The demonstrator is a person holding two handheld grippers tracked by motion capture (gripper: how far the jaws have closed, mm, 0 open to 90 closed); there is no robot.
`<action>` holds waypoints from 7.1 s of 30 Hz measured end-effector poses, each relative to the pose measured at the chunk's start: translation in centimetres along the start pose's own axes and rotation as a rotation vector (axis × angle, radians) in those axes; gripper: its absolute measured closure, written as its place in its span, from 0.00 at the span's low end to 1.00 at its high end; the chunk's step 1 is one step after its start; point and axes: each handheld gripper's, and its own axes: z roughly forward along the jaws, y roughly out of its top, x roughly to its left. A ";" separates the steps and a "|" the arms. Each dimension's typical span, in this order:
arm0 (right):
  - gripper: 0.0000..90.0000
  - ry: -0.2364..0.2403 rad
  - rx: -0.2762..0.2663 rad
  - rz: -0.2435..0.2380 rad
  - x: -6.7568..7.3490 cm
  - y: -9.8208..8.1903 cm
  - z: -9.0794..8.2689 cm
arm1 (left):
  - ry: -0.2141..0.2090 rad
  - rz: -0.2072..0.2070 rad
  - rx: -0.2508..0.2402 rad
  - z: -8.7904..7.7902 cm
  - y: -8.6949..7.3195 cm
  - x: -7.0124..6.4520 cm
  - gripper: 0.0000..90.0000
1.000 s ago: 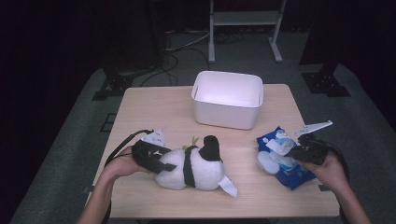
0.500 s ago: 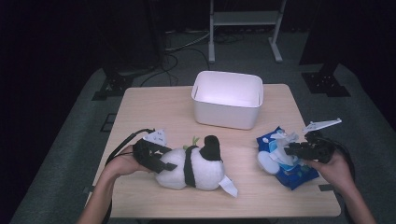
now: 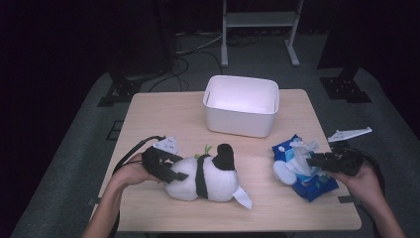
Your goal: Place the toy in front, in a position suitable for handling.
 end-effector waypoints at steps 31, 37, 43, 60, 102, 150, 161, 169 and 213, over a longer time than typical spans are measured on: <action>0.73 0.278 -0.031 -0.270 10.3 7.3 2.5 | -0.008 0.010 -0.020 0.3 0.5 -0.1 0.40; 0.72 0.333 -0.019 -0.327 12.9 9.6 4.0 | -0.016 0.023 -0.026 0.5 0.7 -0.4 0.40; 0.68 0.353 0.013 -0.337 13.6 11.1 6.3 | -0.018 0.022 -0.039 0.6 0.6 -0.5 0.40; 0.62 0.393 0.073 -0.505 17.9 13.1 8.6 | -0.030 0.039 -0.020 1.5 1.8 -1.0 0.41; 0.78 0.333 0.110 -0.495 13.0 14.4 11.0 | 0.112 0.084 -0.053 4.5 6.2 0.3 0.50; 0.80 0.391 0.152 -0.522 15.7 14.0 7.7 | -0.142 0.053 -0.025 2.5 5.4 -1.4 0.56; 0.82 0.450 0.241 -0.529 16.0 13.0 9.6 | -0.080 0.039 -0.039 1.9 5.5 -0.7 0.51; 0.81 0.452 0.234 -0.547 15.9 12.9 9.1 | -0.127 0.043 -0.018 2.8 5.0 -1.1 0.53; 0.75 0.462 0.167 -0.469 14.1 11.4 8.9 | -0.153 0.078 -0.093 2.5 2.8 -2.3 0.43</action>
